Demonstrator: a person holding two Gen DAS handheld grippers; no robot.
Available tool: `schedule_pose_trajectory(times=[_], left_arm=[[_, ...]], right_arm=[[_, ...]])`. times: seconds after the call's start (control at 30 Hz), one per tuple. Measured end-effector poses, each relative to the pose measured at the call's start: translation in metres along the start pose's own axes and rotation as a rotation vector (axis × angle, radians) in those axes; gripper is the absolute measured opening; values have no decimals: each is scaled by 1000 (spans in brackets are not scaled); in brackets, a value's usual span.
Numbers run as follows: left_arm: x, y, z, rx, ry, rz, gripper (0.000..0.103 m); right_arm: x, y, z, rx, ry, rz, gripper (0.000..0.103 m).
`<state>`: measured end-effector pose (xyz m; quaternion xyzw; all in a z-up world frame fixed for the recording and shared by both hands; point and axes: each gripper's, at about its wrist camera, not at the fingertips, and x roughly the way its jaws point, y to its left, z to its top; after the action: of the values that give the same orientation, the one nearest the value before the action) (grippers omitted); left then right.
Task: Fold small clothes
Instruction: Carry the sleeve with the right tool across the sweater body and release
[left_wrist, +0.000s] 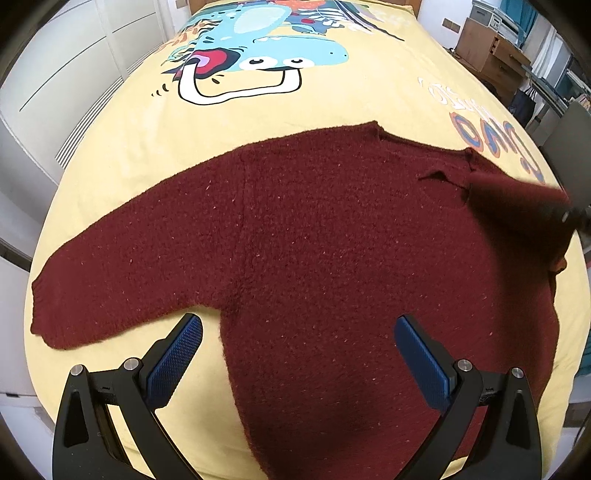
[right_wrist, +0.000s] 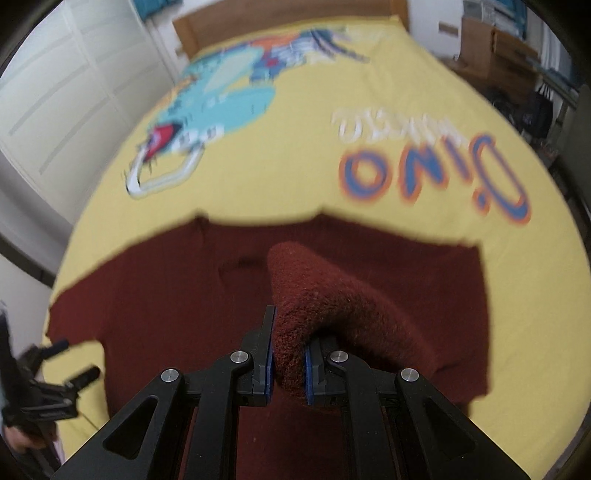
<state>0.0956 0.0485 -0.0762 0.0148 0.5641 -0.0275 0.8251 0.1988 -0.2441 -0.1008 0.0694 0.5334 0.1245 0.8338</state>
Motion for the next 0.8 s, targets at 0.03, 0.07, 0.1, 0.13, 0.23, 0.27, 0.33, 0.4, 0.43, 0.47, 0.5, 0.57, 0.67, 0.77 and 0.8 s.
schedule_pose_trajectory(times=[0.03, 0.07, 0.1, 0.13, 0.23, 0.27, 0.33, 0.4, 0.43, 0.47, 0.5, 0.57, 0.67, 0.77, 0.8], left_arm=[[2, 0, -1, 2, 4, 3, 102], [3, 0, -1, 3, 7, 2, 102], [4, 0, -2, 3, 10, -2, 102], [5, 0, -4, 1, 14, -6, 102], [6, 0, -5, -2, 20, -9, 102], [5, 1, -5, -3, 20, -8, 102], [3, 0, -5, -4, 17, -4, 102], [1, -1, -4, 1, 13, 1, 102], [-1, -2, -3, 5, 10, 5, 102], [-2, -3, -2, 8, 8, 7, 102], [-3, -4, -1, 10, 7, 9, 102], [-7, -6, 0, 16, -1, 12, 102], [-10, -12, 2, 27, -8, 11, 102], [-11, -19, 3, 47, -9, 12, 102], [-11, -22, 2, 54, -10, 10, 102]], right_arm=[[12, 4, -7, 0, 33, -3, 12], [22, 7, -16, 1, 64, 0, 12], [28, 7, -25, 1, 89, 1, 12], [36, 9, -32, 0, 115, -1, 13], [56, 8, -49, 18, 175, -9, 15], [61, 7, -54, 23, 190, -16, 16], [68, 6, -60, 24, 214, -26, 18], [72, 6, -65, 19, 232, -37, 27], [72, 7, -66, 15, 232, -39, 35], [71, 8, -66, 9, 229, -43, 43], [69, 8, -66, 5, 223, -50, 66], [65, 9, -64, 2, 221, -52, 80], [58, 6, -63, -23, 228, -79, 81], [54, -1, -65, -61, 269, -112, 84], [53, -6, -71, -76, 284, -117, 84]])
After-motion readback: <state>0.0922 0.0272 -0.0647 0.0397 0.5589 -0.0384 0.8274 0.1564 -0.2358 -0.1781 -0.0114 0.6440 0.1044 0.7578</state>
